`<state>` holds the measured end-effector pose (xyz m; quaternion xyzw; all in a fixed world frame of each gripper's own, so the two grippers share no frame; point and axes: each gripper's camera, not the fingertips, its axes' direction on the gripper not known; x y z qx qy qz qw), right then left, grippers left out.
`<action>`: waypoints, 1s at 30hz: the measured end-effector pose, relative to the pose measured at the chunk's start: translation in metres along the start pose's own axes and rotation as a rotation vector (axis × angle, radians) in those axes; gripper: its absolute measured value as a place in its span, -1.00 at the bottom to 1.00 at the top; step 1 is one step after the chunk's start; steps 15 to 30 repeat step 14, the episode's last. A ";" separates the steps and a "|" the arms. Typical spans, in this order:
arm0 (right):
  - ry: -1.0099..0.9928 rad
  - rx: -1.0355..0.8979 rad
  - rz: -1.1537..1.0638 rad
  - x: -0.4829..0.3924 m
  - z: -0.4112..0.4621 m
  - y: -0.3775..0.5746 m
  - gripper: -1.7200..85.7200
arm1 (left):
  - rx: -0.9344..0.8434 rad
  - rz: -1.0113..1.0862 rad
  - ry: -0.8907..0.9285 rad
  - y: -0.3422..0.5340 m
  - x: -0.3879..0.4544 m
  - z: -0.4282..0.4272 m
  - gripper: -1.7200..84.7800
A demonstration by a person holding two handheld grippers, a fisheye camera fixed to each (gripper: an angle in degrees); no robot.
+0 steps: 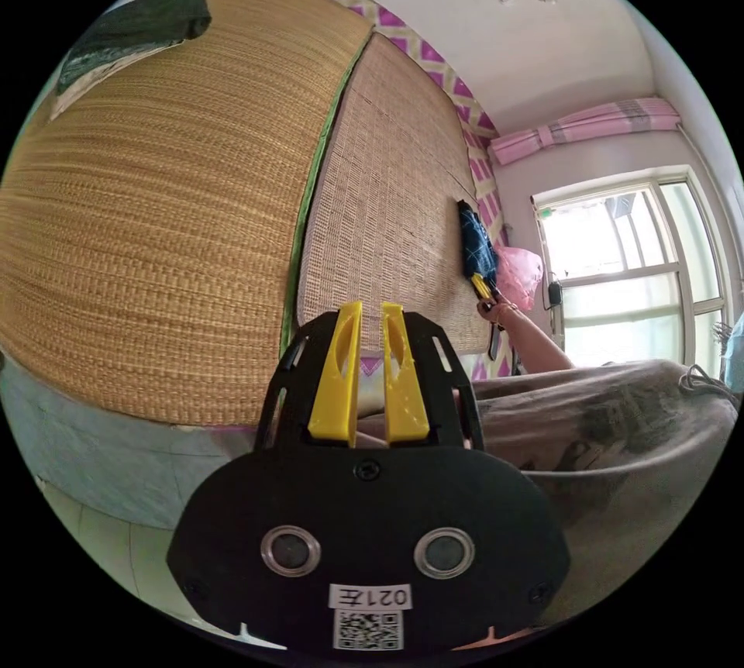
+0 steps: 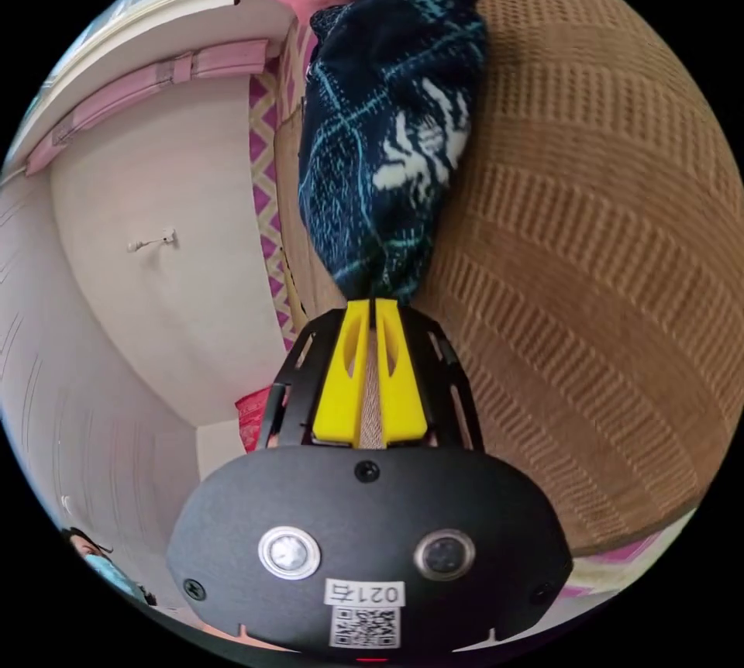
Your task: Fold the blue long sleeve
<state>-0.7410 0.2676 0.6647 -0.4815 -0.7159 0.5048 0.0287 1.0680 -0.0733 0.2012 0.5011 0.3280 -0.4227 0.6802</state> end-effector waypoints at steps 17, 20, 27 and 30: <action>-0.034 -0.531 -0.497 -0.181 0.078 0.220 -0.98 | 0.023 0.079 0.147 0.038 -0.138 -0.082 -0.89; -0.034 -0.531 -0.497 -0.181 0.078 0.220 -0.98 | 0.023 0.079 0.147 0.038 -0.138 -0.082 -0.89; -0.034 -0.531 -0.497 -0.181 0.078 0.220 -0.98 | 0.023 0.079 0.147 0.038 -0.138 -0.082 -0.89; -0.034 -0.531 -0.497 -0.181 0.078 0.220 -0.98 | 0.023 0.079 0.147 0.038 -0.138 -0.082 -0.89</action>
